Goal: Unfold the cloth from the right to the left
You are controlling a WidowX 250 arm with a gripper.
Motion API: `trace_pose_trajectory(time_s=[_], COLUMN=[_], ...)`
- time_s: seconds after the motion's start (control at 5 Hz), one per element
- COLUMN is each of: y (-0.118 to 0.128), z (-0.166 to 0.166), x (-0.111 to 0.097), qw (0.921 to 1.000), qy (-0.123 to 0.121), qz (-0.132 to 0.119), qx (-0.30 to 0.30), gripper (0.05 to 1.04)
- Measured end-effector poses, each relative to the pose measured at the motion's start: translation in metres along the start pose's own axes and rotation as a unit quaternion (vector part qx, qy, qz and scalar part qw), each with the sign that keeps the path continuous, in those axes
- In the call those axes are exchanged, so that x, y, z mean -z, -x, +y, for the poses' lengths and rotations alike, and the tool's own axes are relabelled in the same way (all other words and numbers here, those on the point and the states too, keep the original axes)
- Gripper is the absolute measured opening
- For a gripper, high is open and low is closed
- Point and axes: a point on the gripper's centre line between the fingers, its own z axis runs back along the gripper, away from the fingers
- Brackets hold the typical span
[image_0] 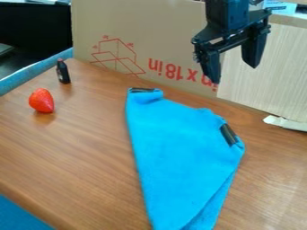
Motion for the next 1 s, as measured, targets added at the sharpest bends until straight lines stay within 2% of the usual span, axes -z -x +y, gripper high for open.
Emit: trace_pose_trajectory(time_s=[0.2,0.4,0.6,1.0], y=[0.002,-0.006,-0.017,-0.016], z=[0.005,0.026,0.035,0.031], x=[0.015,0.039,0.040,0.049], qw=[0.9998,0.9994,0.9990,0.9970], qy=[-0.017,-0.022,-0.008,0.004], qz=[0.008,0.003,-0.014,-0.046], qx=[0.002,0.028,0.042,0.063], gripper=[1.000,1.000,1.000,1.000])
